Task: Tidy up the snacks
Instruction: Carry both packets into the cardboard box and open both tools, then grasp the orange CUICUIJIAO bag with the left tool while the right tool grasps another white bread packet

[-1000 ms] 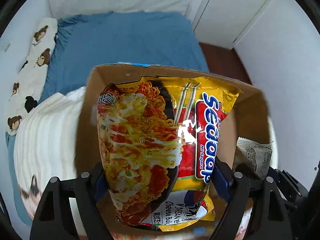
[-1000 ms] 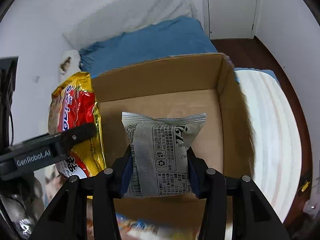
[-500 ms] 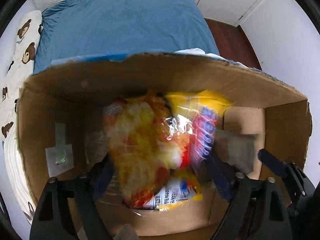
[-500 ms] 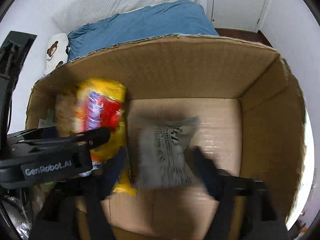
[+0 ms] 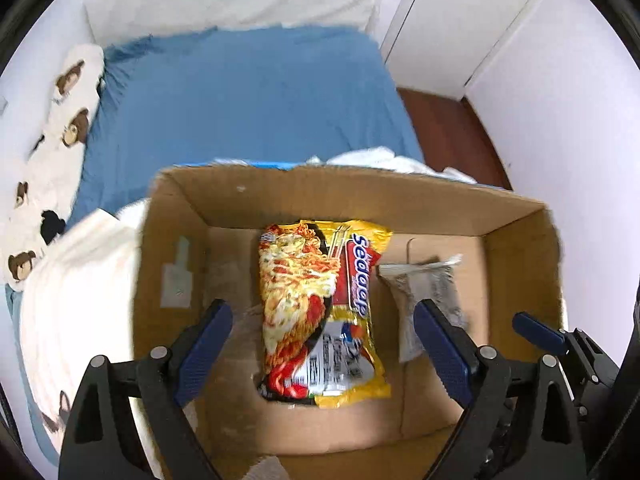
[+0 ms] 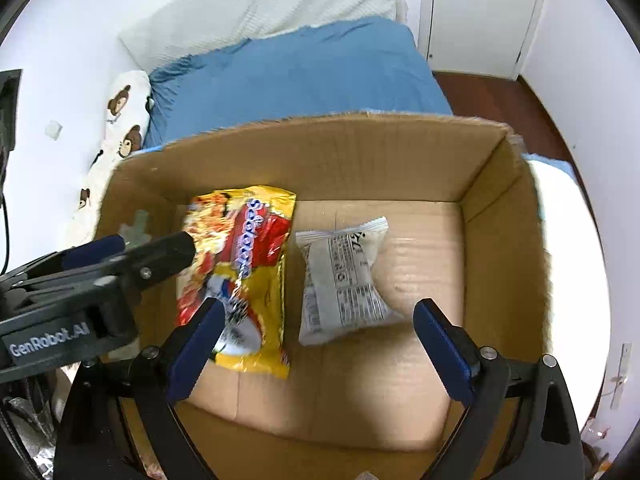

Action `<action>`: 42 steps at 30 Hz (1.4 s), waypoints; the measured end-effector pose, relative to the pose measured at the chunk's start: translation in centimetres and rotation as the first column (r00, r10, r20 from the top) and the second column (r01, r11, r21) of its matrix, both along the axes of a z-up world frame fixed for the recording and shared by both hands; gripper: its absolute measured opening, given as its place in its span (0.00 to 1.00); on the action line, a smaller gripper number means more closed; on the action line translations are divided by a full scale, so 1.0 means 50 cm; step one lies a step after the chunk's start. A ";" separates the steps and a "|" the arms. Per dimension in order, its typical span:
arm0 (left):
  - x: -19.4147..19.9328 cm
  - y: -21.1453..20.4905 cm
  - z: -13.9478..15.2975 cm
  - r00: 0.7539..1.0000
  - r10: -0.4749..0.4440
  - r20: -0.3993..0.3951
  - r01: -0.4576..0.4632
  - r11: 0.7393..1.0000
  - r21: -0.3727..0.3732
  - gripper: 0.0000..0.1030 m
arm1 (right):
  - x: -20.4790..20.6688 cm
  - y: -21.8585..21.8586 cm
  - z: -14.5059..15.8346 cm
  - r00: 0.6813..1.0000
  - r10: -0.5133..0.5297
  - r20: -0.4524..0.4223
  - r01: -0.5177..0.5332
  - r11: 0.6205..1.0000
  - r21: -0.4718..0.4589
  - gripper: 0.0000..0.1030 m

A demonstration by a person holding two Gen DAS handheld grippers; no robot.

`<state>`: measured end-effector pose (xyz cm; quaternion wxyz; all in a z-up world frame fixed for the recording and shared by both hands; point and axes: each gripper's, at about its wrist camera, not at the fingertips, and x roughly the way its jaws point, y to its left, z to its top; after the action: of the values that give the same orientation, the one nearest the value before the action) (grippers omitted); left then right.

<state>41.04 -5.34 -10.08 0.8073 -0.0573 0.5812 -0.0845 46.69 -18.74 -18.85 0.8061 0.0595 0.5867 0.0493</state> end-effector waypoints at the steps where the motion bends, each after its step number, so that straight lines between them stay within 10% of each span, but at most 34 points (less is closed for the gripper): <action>1: -0.005 0.003 0.014 1.000 -0.003 0.013 0.003 1.000 -0.005 0.90 | -0.019 -0.001 0.018 1.000 0.003 0.018 -0.003 1.000 -0.001 0.96; 12: -0.227 0.090 0.114 0.990 0.046 0.132 -0.050 0.999 0.022 0.90 | -0.282 -0.038 0.139 0.994 -0.071 0.078 0.060 0.989 0.133 0.96; 16: -0.307 0.122 0.038 0.998 0.039 0.059 -0.044 0.996 0.083 0.90 | -0.365 -0.036 0.081 0.996 -0.094 0.005 0.091 0.974 0.209 0.94; 20: -0.330 0.152 -0.085 0.995 0.041 -0.087 -0.035 0.997 0.076 0.90 | -0.387 -0.022 -0.035 0.987 -0.100 -0.126 0.126 0.966 0.225 0.64; 30: -0.304 0.153 -0.265 0.955 -0.010 -0.298 0.020 0.999 0.030 0.90 | -0.371 -0.010 -0.204 0.955 -0.155 -0.254 0.171 0.984 0.042 0.63; 31: -0.303 0.155 -0.271 0.954 -0.006 -0.298 0.013 1.000 0.022 0.88 | -0.370 -0.013 -0.211 0.953 -0.165 -0.256 0.181 0.983 0.039 0.63; 33: -0.303 0.157 -0.276 0.957 0.004 -0.291 -0.003 1.000 0.005 0.51 | -0.372 -0.015 -0.216 0.951 -0.174 -0.254 0.185 0.983 0.018 0.56; 42: -0.393 0.143 -0.202 0.982 0.041 -0.186 -0.027 0.997 0.076 0.44 | -0.453 -0.017 -0.169 0.966 -0.142 -0.216 0.151 0.988 0.024 0.54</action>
<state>21.41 1.83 -20.15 0.7519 -0.0456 0.6563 -0.0436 24.02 -19.61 -27.32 0.7386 0.1238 0.6627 -0.0052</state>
